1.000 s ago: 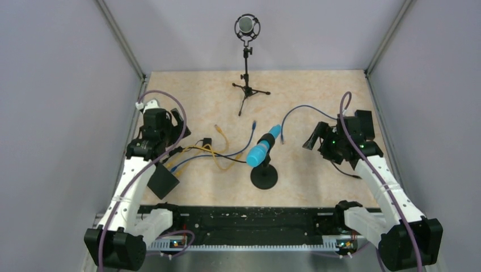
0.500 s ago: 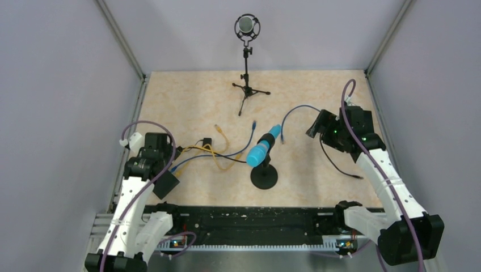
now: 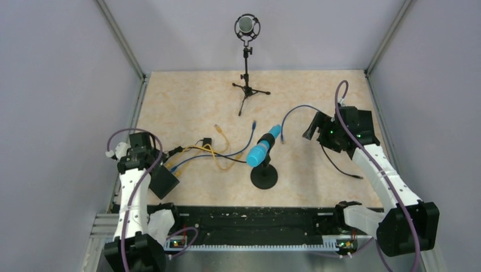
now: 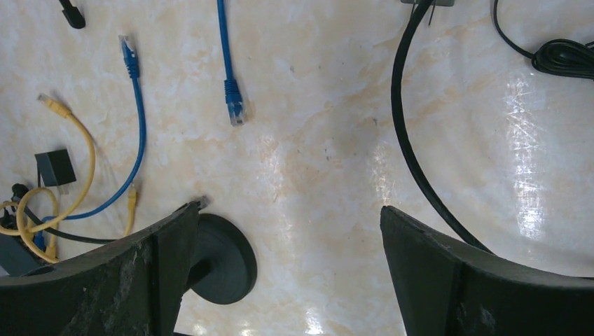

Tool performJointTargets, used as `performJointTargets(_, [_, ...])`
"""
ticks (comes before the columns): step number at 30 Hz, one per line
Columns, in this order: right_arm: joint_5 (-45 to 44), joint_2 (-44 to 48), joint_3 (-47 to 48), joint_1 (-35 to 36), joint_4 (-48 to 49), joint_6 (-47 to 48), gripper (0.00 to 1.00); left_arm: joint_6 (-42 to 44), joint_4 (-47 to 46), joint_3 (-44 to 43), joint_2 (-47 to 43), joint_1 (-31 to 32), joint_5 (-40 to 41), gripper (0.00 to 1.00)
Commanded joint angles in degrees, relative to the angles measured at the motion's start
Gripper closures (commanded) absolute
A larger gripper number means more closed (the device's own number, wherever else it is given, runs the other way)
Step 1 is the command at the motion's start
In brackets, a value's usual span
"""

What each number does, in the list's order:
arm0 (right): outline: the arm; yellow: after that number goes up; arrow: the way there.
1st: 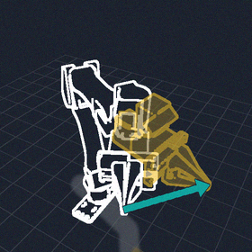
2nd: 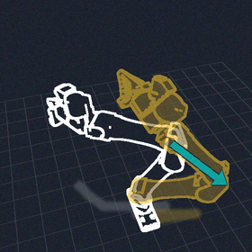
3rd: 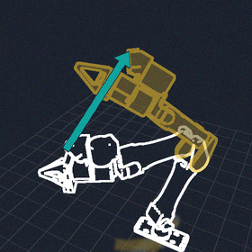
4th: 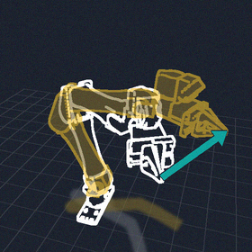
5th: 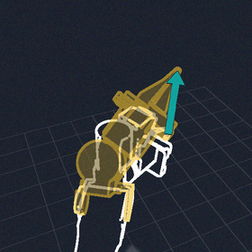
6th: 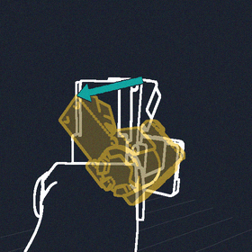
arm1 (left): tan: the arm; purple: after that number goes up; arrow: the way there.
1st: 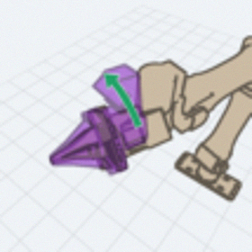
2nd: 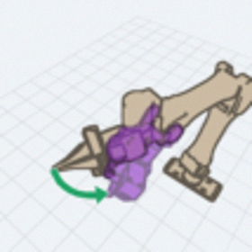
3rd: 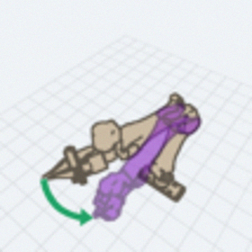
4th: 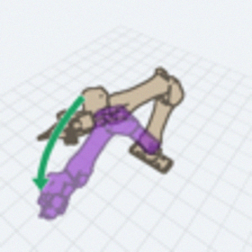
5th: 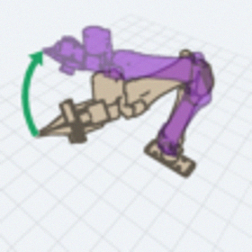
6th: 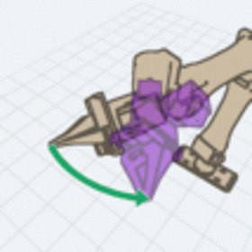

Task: Pull the plug from the switch port
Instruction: Move the switch port to the center of the board.

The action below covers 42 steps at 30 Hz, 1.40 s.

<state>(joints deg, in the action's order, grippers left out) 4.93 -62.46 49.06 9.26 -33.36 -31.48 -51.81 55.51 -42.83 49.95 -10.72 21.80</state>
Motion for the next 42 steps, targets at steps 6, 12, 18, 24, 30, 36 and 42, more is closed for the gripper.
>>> performJointTargets(6, [1.37, 0.11, 2.83, 0.63, 2.47, 0.8, 0.01, 4.72, -4.85, 0.68, 5.29, -10.6, -8.61, 0.01])
performJointTargets(12, [0.7, 2.11, -0.71, 0.61, 2.82, 0.18, 0.01, 4.21, -2.77, -0.98, 10.05, -12.75, -5.28, 0.01])
performJointTargets(18, [2.29, 2.11, -2.61, 0.59, 3.47, -0.06, 0.01, 1.19, -1.22, -1.2, 13.07, -13.7, -2.22, 0.01])
performJointTargets(24, [2.27, 1.85, -3.09, 0.63, 4.4, 0.22, 0.01, -4.2, 1.54, -1.42, 8.06, -13.71, 2.86, 0.01])
performJointTargets(30, [3.79, 0.34, -1.95, 0.6, 4.88, 0.56, 0.01, -3.51, -3.68, 2.07, 7.8, -13.8, 5.67, 0.01])
performJointTargets(36, [6.14, 0.23, -1.21, 0.62, 4.39, 1.47, 0.01, 0.66, -14.09, 6.58, 8.96, -13.73, 5.04, 0.01])
performJointTargets(42, [6.24, 1.16, -2.44, 0.59, 3.97, 1.1, 0.01, 4.44, -22.26, 9.79, 8.99, -13.89, 2.51, 0.01])
